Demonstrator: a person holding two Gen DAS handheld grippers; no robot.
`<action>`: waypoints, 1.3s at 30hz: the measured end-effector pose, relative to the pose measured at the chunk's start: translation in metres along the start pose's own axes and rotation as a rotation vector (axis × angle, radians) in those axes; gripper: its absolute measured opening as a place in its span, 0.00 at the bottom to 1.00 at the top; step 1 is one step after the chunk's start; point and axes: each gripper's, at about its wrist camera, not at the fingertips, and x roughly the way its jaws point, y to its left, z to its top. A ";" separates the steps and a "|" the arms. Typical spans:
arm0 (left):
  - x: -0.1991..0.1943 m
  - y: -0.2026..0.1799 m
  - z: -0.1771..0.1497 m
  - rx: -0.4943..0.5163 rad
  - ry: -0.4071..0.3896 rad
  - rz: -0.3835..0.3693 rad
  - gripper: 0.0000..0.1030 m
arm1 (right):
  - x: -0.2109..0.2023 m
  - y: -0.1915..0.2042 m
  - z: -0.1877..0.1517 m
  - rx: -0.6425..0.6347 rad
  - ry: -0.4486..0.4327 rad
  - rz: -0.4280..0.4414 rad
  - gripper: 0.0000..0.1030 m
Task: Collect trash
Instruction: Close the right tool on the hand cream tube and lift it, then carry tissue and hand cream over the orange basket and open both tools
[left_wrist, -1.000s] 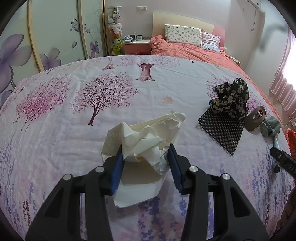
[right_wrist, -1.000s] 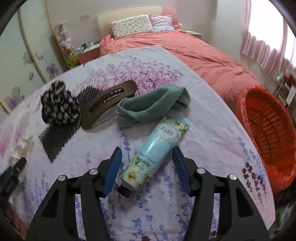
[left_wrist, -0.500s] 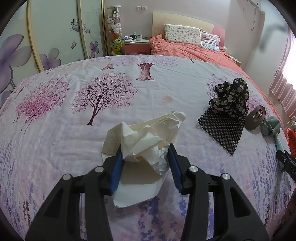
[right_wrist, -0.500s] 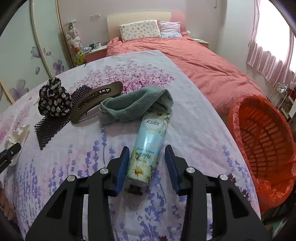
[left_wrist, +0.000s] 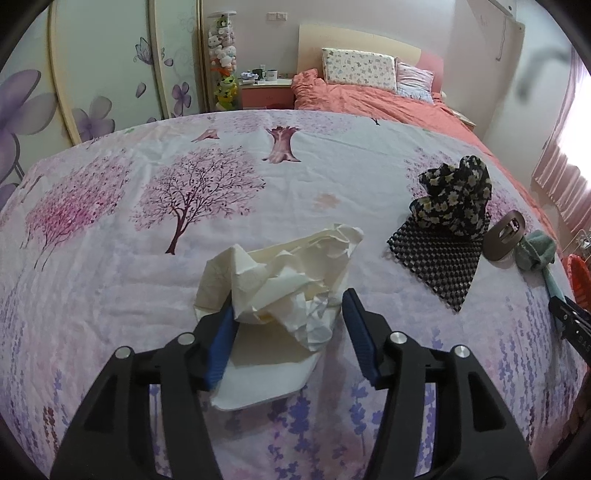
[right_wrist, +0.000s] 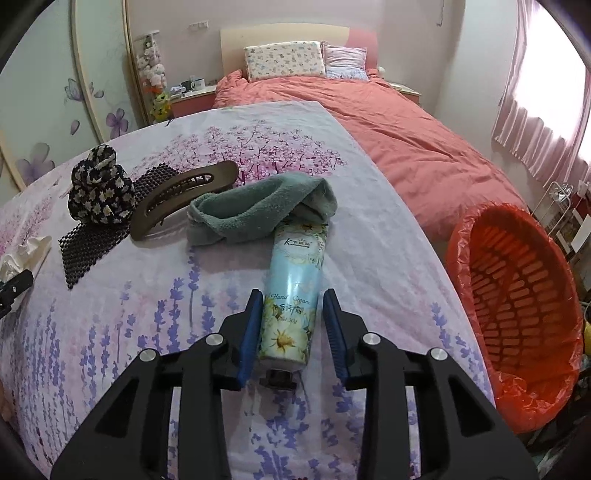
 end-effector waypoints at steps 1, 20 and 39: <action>0.000 0.000 0.001 -0.001 -0.001 -0.002 0.51 | 0.000 0.000 0.000 0.003 0.001 0.007 0.30; -0.038 -0.005 -0.001 -0.016 -0.080 -0.063 0.40 | -0.028 -0.034 -0.020 0.091 -0.042 0.075 0.28; -0.097 -0.084 0.010 0.085 -0.167 -0.173 0.40 | -0.095 -0.058 -0.006 0.136 -0.212 0.097 0.28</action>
